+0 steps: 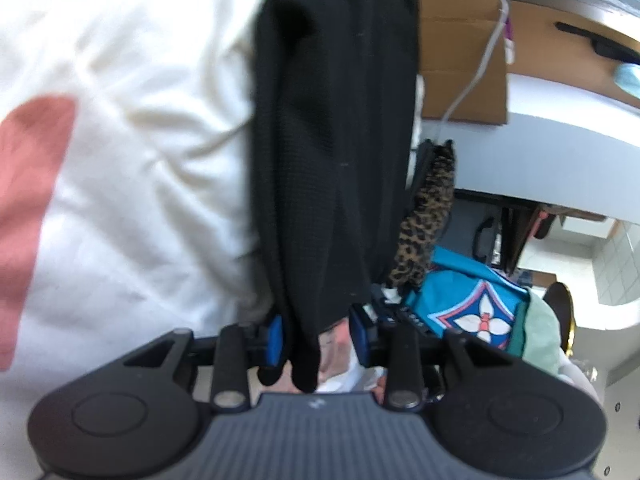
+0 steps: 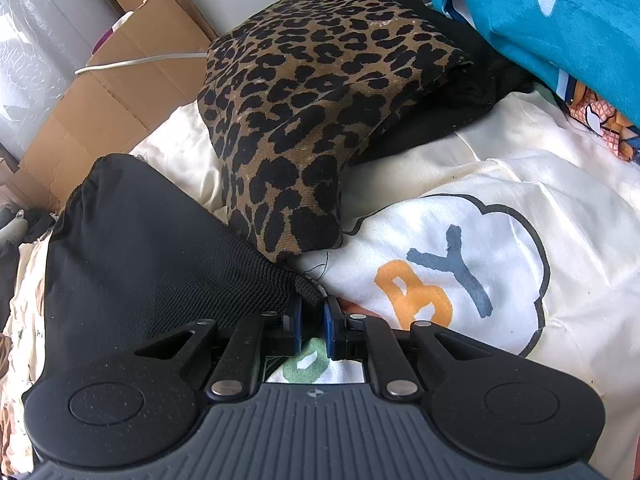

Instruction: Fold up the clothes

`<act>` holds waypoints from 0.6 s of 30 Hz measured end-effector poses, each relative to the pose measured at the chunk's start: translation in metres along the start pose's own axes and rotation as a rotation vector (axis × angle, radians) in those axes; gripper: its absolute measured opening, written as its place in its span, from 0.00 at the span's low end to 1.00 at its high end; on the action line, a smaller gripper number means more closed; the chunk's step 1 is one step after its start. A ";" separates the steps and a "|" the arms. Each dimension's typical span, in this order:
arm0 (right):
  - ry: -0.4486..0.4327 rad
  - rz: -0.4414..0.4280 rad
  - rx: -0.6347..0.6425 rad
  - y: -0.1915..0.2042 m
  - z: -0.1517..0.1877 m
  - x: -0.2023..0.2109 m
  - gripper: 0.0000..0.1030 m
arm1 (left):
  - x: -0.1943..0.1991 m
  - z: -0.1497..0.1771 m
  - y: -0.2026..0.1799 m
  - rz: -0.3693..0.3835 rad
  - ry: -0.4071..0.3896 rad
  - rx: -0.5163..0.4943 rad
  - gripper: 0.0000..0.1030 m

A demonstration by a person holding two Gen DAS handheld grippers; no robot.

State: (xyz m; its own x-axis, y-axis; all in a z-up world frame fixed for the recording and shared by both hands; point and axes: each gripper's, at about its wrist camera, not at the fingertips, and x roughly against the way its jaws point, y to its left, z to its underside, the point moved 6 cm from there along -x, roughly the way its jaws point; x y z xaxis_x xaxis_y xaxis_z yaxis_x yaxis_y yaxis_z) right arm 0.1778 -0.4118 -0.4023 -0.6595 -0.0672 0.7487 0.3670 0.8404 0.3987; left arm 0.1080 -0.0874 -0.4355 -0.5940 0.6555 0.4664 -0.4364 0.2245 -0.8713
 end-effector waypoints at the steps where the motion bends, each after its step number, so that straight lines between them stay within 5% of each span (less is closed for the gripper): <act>1: 0.000 0.000 0.001 0.000 0.000 0.000 0.12 | -0.002 0.000 0.004 -0.006 -0.002 0.003 0.35; 7: 0.010 -0.002 0.015 0.001 -0.001 0.000 0.12 | -0.013 -0.010 0.018 -0.023 -0.038 0.003 0.34; 11: 0.012 -0.002 0.015 0.001 -0.001 0.000 0.12 | -0.015 -0.017 0.019 0.035 -0.088 0.049 0.34; 16: 0.007 -0.003 0.007 0.000 0.000 0.000 0.12 | -0.028 -0.009 0.013 0.069 -0.023 0.038 0.29; 18: 0.005 -0.004 0.004 0.000 0.000 0.000 0.12 | -0.027 -0.005 0.012 0.068 -0.004 0.033 0.20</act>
State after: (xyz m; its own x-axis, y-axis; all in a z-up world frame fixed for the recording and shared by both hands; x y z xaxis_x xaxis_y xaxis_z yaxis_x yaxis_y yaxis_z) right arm 0.1777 -0.4116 -0.4027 -0.6576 -0.0731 0.7498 0.3621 0.8420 0.3998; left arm 0.1225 -0.0985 -0.4590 -0.6257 0.6658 0.4065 -0.4169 0.1550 -0.8956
